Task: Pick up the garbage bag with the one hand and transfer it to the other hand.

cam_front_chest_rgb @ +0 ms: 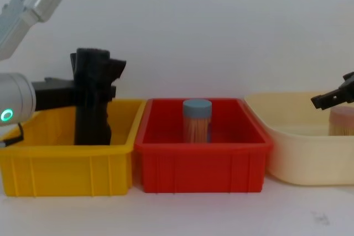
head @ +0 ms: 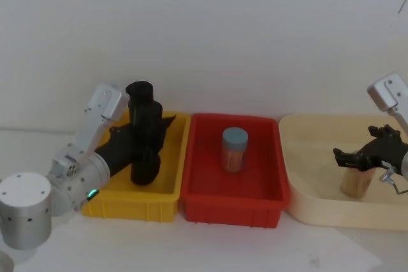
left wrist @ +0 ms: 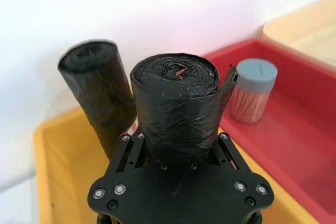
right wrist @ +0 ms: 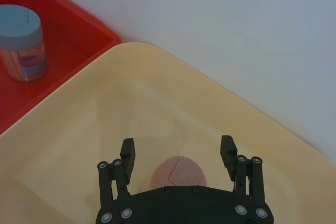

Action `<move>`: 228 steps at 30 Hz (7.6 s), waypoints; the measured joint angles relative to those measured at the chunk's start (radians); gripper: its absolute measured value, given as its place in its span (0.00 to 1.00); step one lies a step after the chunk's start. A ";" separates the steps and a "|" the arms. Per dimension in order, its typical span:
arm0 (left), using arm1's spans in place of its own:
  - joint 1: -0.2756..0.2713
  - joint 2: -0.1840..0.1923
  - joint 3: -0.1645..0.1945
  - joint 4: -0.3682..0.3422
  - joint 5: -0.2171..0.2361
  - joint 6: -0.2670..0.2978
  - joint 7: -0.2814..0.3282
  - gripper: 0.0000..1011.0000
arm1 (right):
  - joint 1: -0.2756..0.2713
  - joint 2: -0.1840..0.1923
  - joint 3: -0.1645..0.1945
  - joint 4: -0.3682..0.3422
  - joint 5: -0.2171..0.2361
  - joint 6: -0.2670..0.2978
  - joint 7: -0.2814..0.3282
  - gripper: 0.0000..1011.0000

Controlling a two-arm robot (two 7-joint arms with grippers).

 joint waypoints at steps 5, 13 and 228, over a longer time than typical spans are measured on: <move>-0.008 -0.001 -0.009 -0.017 -0.003 -0.012 -0.009 0.39 | 0.000 0.000 0.000 0.000 0.000 0.000 0.000 0.99; -0.039 -0.006 -0.031 -0.064 -0.017 -0.022 -0.028 0.39 | 0.000 0.000 0.000 0.000 0.000 0.000 0.000 0.99; -0.464 -0.290 0.211 0.477 -0.035 -0.205 -0.304 0.99 | 0.308 -0.129 -0.142 0.437 0.073 -0.061 -0.013 0.56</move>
